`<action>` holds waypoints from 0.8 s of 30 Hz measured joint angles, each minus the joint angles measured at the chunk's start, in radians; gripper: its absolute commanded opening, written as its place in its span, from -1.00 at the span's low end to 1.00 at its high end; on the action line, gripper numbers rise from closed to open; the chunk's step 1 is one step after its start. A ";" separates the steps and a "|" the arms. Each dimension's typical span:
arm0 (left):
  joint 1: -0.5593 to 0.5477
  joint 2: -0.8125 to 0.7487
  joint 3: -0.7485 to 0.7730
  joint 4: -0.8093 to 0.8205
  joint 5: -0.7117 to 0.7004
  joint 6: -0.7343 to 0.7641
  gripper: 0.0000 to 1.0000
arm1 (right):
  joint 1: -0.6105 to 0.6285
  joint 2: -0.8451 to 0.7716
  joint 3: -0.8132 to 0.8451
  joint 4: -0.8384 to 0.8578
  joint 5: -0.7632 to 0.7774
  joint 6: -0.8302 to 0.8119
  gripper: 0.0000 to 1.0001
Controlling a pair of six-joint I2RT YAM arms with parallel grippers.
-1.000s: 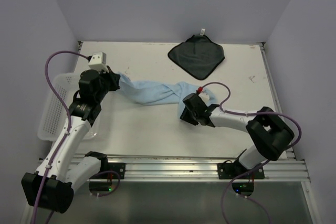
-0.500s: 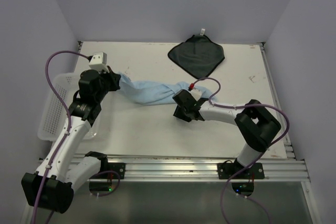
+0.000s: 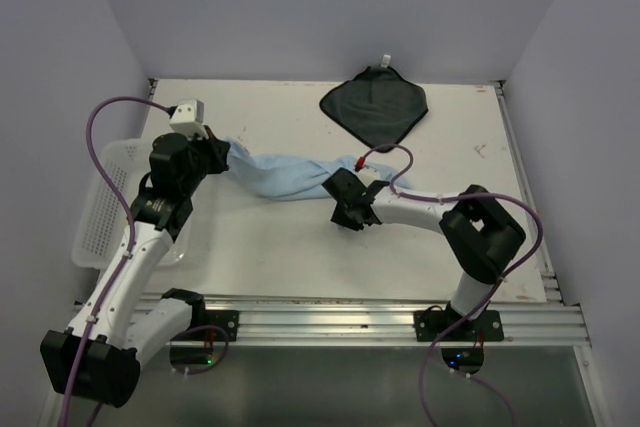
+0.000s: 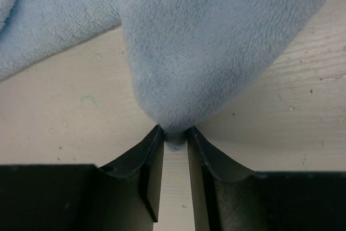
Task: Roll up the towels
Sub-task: Flatten the towel
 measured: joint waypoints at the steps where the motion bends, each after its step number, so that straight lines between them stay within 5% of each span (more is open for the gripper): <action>1: 0.000 0.000 0.000 0.000 0.000 0.003 -1.00 | 0.000 0.005 0.000 -0.007 0.003 -0.003 -0.57; 6: 0.000 0.000 0.000 0.000 0.000 0.008 -1.00 | -0.002 0.018 -0.005 0.017 0.002 -0.032 -0.93; 15: 0.000 0.000 0.000 0.000 -0.006 0.012 -1.00 | -0.036 -0.068 -0.091 0.080 -0.027 -0.066 -1.00; 24: 0.004 0.012 0.001 0.000 -0.061 0.008 -1.00 | -0.378 -0.503 -0.166 -0.238 0.024 -0.291 -1.00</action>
